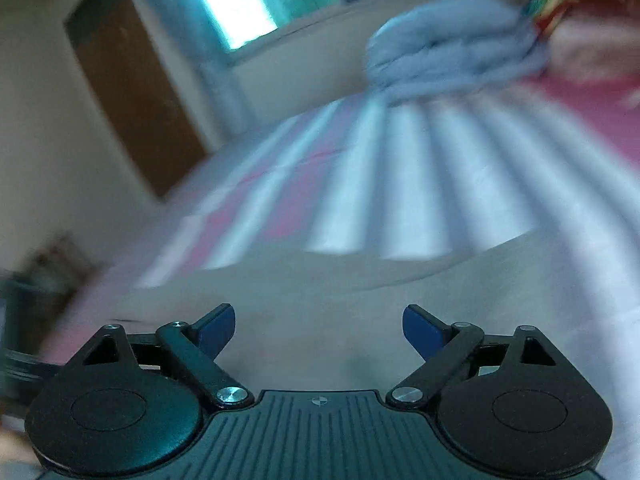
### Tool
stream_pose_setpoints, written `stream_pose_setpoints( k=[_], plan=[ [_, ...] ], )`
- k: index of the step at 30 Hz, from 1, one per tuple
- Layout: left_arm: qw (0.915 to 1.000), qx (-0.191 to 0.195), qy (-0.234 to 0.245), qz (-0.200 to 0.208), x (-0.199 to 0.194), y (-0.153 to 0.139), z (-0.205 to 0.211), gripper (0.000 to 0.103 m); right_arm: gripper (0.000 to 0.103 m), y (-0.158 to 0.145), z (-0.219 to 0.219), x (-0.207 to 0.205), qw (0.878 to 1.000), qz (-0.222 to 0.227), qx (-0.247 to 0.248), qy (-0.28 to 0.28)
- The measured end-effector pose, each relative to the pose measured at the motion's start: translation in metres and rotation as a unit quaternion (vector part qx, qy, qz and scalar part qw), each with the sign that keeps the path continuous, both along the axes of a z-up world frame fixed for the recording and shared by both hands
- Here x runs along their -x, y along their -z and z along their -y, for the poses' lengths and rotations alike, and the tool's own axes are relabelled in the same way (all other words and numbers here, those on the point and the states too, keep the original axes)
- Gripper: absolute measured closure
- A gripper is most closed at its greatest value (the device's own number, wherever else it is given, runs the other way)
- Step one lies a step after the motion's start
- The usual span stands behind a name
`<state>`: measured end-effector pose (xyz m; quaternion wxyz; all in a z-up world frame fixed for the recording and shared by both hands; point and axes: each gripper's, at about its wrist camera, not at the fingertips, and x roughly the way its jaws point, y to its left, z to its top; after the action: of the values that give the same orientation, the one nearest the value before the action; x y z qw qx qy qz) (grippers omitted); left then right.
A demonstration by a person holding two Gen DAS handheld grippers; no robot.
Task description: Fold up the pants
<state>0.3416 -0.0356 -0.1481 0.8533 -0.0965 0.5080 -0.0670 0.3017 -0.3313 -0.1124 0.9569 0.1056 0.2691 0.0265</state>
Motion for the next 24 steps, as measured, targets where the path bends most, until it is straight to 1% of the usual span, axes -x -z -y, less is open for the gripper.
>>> stream_pose_setpoints(
  k=[2, 4, 5, 6, 7, 8, 9, 10, 11, 12, 13, 14, 16, 17, 18, 19, 20, 21, 22, 23, 24],
  plan=[
    [0.9999, 0.001, -0.007, -0.010, -0.002, 0.004, 0.006, 0.021, 0.013, 0.013, 0.021, 0.004, 1.000, -0.012, 0.000, 0.029],
    [0.9997, 0.004, -0.017, -0.019, -0.004, 0.007, 0.011, 0.021, 0.013, 0.023, 0.041, 0.008, 0.998, -0.020, -0.019, 0.052],
    [0.9992, 0.019, -0.022, -0.027, -0.004, 0.008, 0.010, 0.021, 0.013, 0.029, 0.047, 0.010, 0.998, -0.023, -0.029, 0.059],
    [0.9984, 0.041, -0.023, -0.030, -0.004, 0.007, 0.009, 0.022, 0.013, 0.023, 0.058, 0.013, 0.997, -0.025, -0.032, 0.064],
    [0.9980, 0.050, -0.023, -0.030, -0.003, 0.005, 0.010, 0.025, 0.013, 0.024, 0.060, 0.015, 0.997, -0.027, -0.032, 0.066],
    [0.9982, 0.044, -0.023, -0.032, -0.002, 0.003, 0.012, 0.032, 0.013, 0.025, 0.063, 0.017, 0.997, -0.028, -0.034, 0.064],
    [0.9986, 0.029, -0.029, -0.035, -0.001, 0.002, 0.013, 0.034, 0.013, 0.028, 0.064, 0.017, 0.997, -0.030, -0.034, 0.062],
    [0.9985, 0.014, -0.039, -0.037, 0.000, 0.002, 0.010, 0.033, 0.013, 0.027, 0.064, 0.021, 0.997, -0.033, -0.031, 0.061],
    [0.9977, 0.003, -0.056, -0.037, 0.002, 0.001, 0.005, 0.027, 0.013, 0.029, 0.065, 0.021, 0.997, -0.032, -0.031, 0.061],
    [0.9968, 0.001, -0.073, -0.033, 0.004, 0.002, -0.001, 0.016, 0.013, 0.028, 0.067, 0.027, 0.997, -0.028, -0.035, 0.063],
    [0.9962, 0.003, -0.082, -0.032, 0.004, 0.002, -0.005, 0.013, 0.013, 0.029, 0.068, 0.027, 0.997, -0.027, -0.041, 0.063],
    [0.9961, 0.011, -0.080, -0.035, 0.003, 0.004, -0.007, 0.011, 0.013, 0.030, 0.069, 0.027, 0.997, -0.027, -0.046, 0.061],
    [0.9943, 0.063, -0.067, -0.054, -0.001, 0.006, -0.008, 0.011, 0.013, 0.032, 0.068, 0.029, 0.997, -0.032, -0.054, 0.055],
    [0.9927, 0.089, -0.061, -0.055, -0.002, 0.005, -0.007, 0.011, 0.013, 0.033, 0.068, 0.028, 0.997, -0.032, -0.054, 0.054],
    [0.9923, 0.099, -0.056, -0.049, -0.002, 0.002, -0.004, 0.012, 0.013, 0.034, 0.067, 0.030, 0.996, -0.032, -0.055, 0.055],
    [0.9926, 0.104, -0.046, -0.042, -0.002, 0.000, 0.001, 0.013, 0.013, 0.035, 0.065, 0.032, 0.996, -0.031, -0.058, 0.056],
    [0.9929, 0.107, -0.034, -0.039, -0.003, -0.001, 0.007, 0.025, 0.013, 0.035, 0.066, 0.033, 0.996, -0.030, -0.061, 0.057],
    [0.9921, 0.115, -0.020, -0.046, -0.006, 0.001, 0.014, 0.043, 0.013, 0.035, 0.067, 0.033, 0.996, -0.030, -0.065, 0.057],
    [0.9902, 0.128, -0.008, -0.056, -0.009, 0.006, 0.018, 0.051, 0.013, 0.035, 0.068, 0.033, 0.996, -0.030, -0.068, 0.057],
    [0.9881, 0.137, -0.002, -0.070, -0.012, 0.012, 0.022, 0.055, 0.013, 0.036, 0.069, 0.034, 0.995, -0.030, -0.072, 0.058],
    [0.9872, 0.140, -0.004, -0.077, -0.015, 0.018, 0.025, 0.055, 0.013, 0.037, 0.070, 0.034, 0.995, -0.030, -0.075, 0.058]
  ],
)
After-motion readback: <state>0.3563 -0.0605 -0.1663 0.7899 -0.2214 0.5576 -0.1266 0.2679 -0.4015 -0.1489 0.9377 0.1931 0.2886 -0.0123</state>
